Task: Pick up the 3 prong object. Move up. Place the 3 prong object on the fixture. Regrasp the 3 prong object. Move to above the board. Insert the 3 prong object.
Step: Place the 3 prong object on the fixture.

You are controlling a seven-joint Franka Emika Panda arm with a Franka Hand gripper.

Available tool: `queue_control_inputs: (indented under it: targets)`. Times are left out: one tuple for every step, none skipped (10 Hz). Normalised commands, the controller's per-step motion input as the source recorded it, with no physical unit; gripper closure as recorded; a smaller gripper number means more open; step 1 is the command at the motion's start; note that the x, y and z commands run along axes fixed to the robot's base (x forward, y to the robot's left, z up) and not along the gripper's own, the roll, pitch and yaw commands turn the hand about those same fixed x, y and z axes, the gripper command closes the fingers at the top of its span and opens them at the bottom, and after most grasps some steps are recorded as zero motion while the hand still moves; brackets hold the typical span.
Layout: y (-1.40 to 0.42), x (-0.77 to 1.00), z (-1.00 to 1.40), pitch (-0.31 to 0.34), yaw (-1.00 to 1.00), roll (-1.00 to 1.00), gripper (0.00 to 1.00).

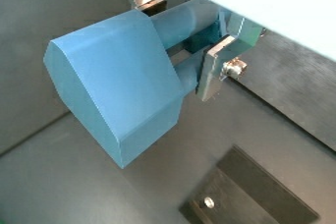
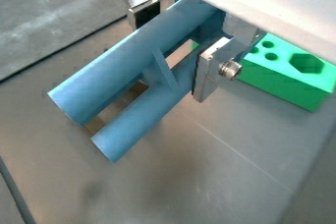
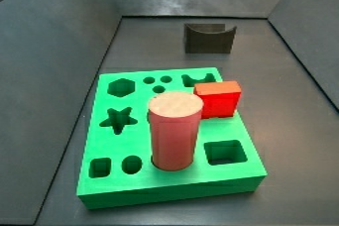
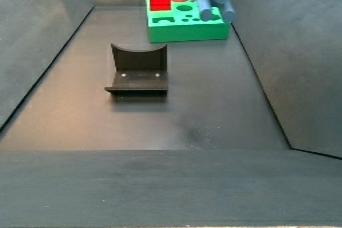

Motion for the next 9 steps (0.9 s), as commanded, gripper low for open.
queue_control_inputs:
  targets:
    - [-0.15,1.00,-0.01,-0.006,0.09,0.04,1.00]
    - [-0.14,1.00,-0.01,0.009,0.07,0.03,1.00]
    - [-0.12,1.00,-0.01,0.027,0.04,0.03,1.00]
    - [-0.12,1.00,-0.01,0.042,0.03,0.02,1.00]
    - [-0.11,1.00,-0.01,0.057,0.03,0.02,1.00]
    - [-0.10,1.00,-0.01,0.074,0.03,0.02,1.00]
    - [-0.09,1.00,-0.01,0.089,0.04,0.02,1.00]
    - [-0.08,1.00,-0.01,0.104,0.04,0.02,1.00]
    - [-0.07,1.00,0.00,0.117,0.04,0.02,1.00]
